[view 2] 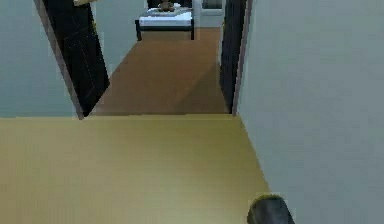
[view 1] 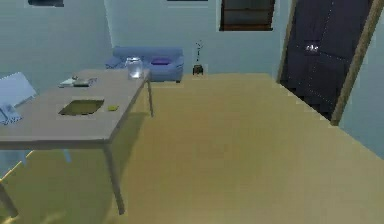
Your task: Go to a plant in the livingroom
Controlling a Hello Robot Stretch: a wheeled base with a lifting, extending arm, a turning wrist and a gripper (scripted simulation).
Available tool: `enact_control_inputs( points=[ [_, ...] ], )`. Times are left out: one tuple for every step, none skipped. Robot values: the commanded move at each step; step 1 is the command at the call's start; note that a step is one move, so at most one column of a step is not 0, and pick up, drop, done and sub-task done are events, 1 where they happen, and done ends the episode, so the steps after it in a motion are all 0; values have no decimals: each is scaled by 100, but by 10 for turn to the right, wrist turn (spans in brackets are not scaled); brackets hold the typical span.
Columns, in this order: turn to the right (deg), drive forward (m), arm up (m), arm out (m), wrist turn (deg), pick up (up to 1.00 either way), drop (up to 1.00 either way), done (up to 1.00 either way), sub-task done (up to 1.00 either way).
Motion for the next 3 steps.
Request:
enact_control_inputs(
  points=[
    [0,100,0,0,0,0,0,0,0],
    [0,100,0,0,0,0,0,0,0],
    [-30,0,0,0,0,0,0,0,0]
  ],
)
